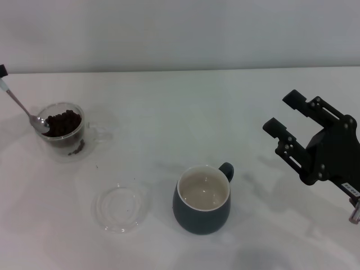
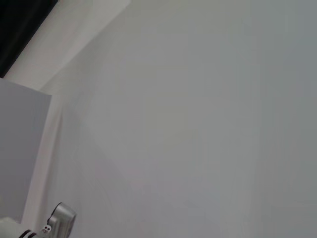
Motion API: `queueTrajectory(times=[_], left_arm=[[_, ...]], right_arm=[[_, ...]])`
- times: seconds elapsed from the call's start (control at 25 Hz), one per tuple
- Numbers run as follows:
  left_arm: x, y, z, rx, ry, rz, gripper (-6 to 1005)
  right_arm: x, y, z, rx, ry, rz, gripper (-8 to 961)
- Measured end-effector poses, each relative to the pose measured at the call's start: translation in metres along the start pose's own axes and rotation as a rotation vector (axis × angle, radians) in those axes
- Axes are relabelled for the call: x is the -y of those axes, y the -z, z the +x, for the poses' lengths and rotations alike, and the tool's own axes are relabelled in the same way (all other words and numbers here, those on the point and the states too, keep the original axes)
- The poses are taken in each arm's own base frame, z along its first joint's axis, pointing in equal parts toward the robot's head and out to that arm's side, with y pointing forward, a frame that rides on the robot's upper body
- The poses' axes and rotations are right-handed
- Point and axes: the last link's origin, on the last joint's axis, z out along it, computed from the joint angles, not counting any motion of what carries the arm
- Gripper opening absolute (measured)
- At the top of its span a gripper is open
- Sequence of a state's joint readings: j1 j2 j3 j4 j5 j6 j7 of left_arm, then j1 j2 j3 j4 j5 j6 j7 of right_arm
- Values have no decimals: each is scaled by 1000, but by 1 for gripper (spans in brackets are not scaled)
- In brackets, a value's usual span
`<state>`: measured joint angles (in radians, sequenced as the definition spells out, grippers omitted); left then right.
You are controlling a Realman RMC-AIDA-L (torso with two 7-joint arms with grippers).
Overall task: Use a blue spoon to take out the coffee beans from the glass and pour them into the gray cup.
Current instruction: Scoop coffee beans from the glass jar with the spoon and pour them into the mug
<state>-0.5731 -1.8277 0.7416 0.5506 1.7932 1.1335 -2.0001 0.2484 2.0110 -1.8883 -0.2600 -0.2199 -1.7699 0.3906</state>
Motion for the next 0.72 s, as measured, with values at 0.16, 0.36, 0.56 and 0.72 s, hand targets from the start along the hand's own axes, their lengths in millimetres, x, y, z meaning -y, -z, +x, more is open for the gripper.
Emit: queueTrajectory(times=[0.16, 0.36, 0.56, 0.72], left_arm=[[2, -1, -2, -19, 3, 14, 132], [5, -7, -8, -37, 13, 54, 132], [7, -11, -16, -45, 11, 83, 132], [3, -17, -24, -42, 26, 77, 132]], right_arm=[[0, 1, 0, -3, -8, 0, 552], [0, 3, 1, -10, -10, 6, 550], [0, 5, 2, -16, -10, 13, 549], [2, 5, 2, -20, -9, 19, 549]])
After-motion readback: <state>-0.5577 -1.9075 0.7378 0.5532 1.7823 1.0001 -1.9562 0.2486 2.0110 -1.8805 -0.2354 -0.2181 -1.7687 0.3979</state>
